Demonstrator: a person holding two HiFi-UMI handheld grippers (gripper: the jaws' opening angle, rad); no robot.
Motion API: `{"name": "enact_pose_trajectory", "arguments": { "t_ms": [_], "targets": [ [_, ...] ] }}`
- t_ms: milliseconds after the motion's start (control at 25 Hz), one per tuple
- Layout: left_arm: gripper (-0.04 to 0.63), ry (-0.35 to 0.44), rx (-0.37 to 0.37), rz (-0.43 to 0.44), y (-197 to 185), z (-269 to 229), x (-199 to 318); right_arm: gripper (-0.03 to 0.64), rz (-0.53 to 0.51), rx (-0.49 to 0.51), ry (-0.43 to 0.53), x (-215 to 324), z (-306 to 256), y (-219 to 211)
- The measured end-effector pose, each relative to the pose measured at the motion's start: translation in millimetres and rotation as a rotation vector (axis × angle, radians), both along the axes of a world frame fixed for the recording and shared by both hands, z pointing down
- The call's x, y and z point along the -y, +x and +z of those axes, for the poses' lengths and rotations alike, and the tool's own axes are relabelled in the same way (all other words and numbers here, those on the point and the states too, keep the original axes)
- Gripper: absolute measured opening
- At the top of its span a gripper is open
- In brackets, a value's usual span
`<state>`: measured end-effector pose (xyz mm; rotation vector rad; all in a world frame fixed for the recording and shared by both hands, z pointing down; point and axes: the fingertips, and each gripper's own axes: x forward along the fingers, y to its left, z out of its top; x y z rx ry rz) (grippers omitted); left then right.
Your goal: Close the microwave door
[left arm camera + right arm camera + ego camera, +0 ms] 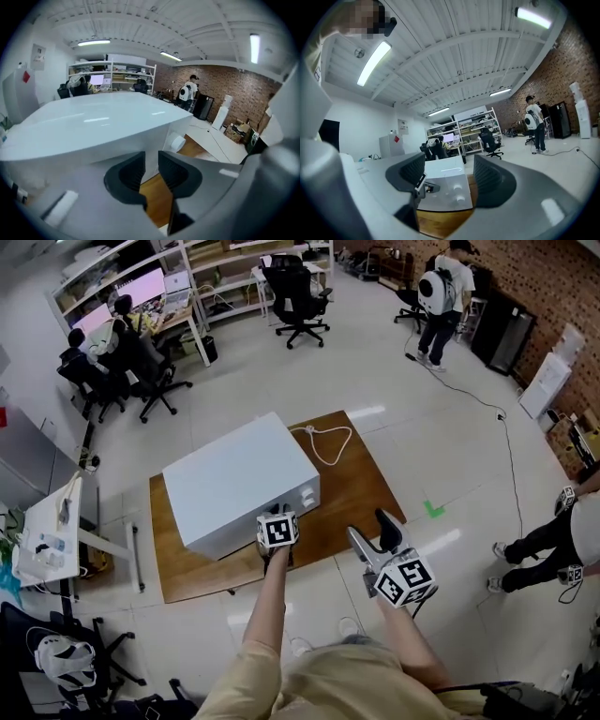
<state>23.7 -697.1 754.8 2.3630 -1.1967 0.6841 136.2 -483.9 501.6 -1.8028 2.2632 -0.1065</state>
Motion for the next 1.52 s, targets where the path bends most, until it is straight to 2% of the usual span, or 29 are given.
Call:
{"name": "enact_pose_trajectory", "arguments": {
  "t_ms": [80, 160, 200, 280, 400, 520, 600, 640, 760, 800, 880, 1080, 1240, 1520],
  "targets": [
    [0.131, 0.082, 0.024, 0.040, 13.5, -10.2, -15.7, 0.313, -0.009, 0.003, 0.011, -8.3, 0.5, 2.3],
    [0.235, 0.180, 0.001, 0.058, 20.0, -26.0, -35.5, 0.313, -0.024, 0.011, 0.026, -17.4, 9.0, 2.3],
    [0.266, 0.235, -0.020, 0.045, 16.8, -36.7, -46.0, 0.313, -0.035, 0.016, 0.033, -21.6, 15.5, 1.3],
    [0.270, 0.348, -0.082, -0.002, 0.2, -62.5, -67.5, 0.312, -0.063, 0.025, 0.046, -29.0, 29.5, -2.3],
    [0.275, 0.462, -0.207, -0.043, -24.8, -103.4, -109.1, 0.311, -0.118, 0.030, 0.066, -35.9, 43.9, -9.5],
    [0.383, 0.548, -0.281, -0.043, -34.7, -131.5, -162.6, 0.311, -0.177, 0.031, 0.076, -41.5, 57.2, -18.0],
    [0.397, 0.619, -0.280, -0.056, -43.6, -143.2, -194.8, 0.311, -0.217, 0.026, 0.085, -45.7, 65.5, -26.9],
    [0.397, 0.667, -0.253, -0.069, -50.8, -147.8, -209.1, 0.311, -0.234, 0.018, 0.093, -48.1, 68.4, -32.2],
    [0.396, 0.805, -0.117, -0.127, -79.8, -149.8, -245.7, 0.310, -0.260, -0.061, 0.112, -54.9, 77.7, -47.5],
    [0.396, 0.821, -0.100, -0.154, -89.9, -148.1, -254.7, 0.310, -0.261, -0.099, 0.117, -56.8, 81.1, -51.8],
    [0.394, 0.825, -0.113, -0.212, -108.4, -147.8, -266.0, 0.307, -0.253, -0.146, 0.138, -59.6, 82.9, -57.3],
    [0.383, 0.837, -0.148, -0.320, -137.2, -159.0, -275.5, 0.298, -0.228, -0.156, 0.210, -64.4, 69.4, -62.0],
    [0.374, 0.850, -0.160, -0.358, -146.5, -172.6, -279.8, 0.298, -0.236, -0.163, 0.218, -62.6, 59.9, -61.2],
    [0.357, 0.901, -0.135, -0.362, -151.2, -204.0, -284.2, 0.298, -0.225, -0.172, 0.184, -58.9, 54.5, -55.5]
  ]
}}
